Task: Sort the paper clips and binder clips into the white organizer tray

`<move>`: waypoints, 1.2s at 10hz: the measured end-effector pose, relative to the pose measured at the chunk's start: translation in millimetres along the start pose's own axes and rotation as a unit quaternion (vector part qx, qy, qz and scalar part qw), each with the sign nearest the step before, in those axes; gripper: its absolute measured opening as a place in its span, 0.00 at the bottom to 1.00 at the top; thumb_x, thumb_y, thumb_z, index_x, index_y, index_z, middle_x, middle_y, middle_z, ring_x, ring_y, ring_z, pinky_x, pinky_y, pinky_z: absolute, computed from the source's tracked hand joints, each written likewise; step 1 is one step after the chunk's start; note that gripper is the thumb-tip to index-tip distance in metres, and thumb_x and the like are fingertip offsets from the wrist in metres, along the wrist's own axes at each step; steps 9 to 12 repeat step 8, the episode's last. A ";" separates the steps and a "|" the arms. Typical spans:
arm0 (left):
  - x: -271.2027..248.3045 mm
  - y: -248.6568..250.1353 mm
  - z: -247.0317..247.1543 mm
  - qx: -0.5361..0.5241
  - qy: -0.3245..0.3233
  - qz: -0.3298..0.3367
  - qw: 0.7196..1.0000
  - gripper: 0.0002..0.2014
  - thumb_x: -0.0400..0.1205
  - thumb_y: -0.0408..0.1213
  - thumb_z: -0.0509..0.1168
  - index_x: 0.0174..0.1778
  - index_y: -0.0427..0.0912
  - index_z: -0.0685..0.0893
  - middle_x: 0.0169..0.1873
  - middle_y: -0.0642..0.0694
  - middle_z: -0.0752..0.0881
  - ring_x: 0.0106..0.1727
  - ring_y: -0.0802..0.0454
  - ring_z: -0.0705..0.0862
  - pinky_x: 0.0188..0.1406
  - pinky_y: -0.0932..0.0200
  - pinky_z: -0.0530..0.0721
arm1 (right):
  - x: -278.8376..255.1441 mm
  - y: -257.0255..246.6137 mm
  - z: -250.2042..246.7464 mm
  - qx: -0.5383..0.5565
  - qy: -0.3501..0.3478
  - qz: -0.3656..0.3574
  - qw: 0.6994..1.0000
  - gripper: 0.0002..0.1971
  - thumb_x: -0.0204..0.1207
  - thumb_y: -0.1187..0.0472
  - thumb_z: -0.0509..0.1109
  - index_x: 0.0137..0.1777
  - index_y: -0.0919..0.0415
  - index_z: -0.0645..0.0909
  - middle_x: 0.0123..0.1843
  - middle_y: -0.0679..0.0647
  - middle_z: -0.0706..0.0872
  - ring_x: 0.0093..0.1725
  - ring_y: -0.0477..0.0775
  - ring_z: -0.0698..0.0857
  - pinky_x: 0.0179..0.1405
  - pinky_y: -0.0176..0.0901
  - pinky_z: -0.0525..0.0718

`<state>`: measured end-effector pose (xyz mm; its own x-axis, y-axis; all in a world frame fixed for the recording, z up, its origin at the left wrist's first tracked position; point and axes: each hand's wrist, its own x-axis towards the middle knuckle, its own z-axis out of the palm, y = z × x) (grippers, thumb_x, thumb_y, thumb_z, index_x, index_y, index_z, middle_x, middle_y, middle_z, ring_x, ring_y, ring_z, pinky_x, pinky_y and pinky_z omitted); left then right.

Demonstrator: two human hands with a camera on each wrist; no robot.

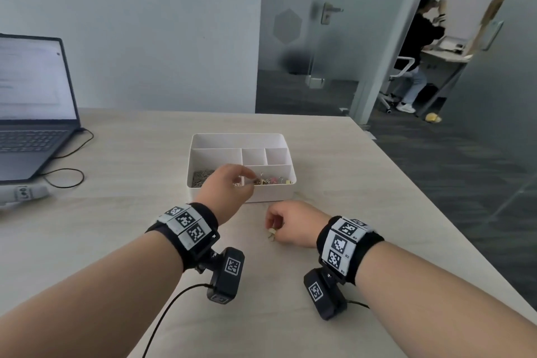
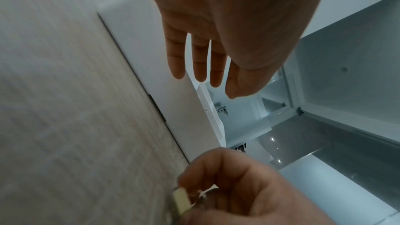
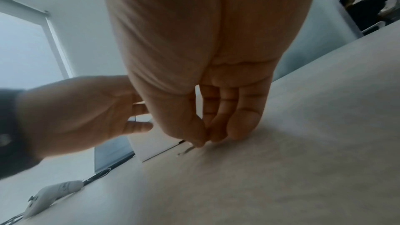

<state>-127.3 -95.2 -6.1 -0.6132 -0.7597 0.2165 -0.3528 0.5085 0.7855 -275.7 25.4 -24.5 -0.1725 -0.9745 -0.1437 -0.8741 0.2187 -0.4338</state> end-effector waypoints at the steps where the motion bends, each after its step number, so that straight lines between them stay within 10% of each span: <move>1: -15.1 -14.5 -10.4 -0.037 0.026 -0.045 0.998 0.07 0.79 0.38 0.68 0.49 0.54 0.88 0.49 0.55 0.85 0.50 0.60 0.83 0.48 0.62 0.80 | 6.1 0.6 -4.7 0.152 0.085 0.040 0.984 0.07 0.74 0.64 0.73 0.51 0.57 0.87 0.39 0.45 0.82 0.35 0.47 0.80 0.35 0.37 0.79; 4: -49.0 -43.0 -18.3 -0.095 0.015 -0.108 0.990 0.07 0.79 0.37 0.69 0.43 0.56 0.88 0.43 0.55 0.89 0.40 0.55 0.86 0.37 0.64 0.80 | 39.4 -2.9 -39.0 0.381 0.278 0.137 0.871 0.10 0.75 0.72 0.68 0.49 0.58 0.84 0.48 0.56 0.87 0.39 0.52 0.88 0.35 0.44 0.89; 12: -66.9 -2.0 -46.1 -0.095 0.004 -0.049 0.994 0.04 0.80 0.39 0.70 0.45 0.54 0.89 0.42 0.56 0.89 0.39 0.58 0.85 0.39 0.63 0.79 | -24.3 -44.3 -54.1 0.367 0.246 0.082 0.893 0.08 0.80 0.59 0.68 0.50 0.63 0.86 0.40 0.51 0.89 0.35 0.50 0.85 0.33 0.45 0.82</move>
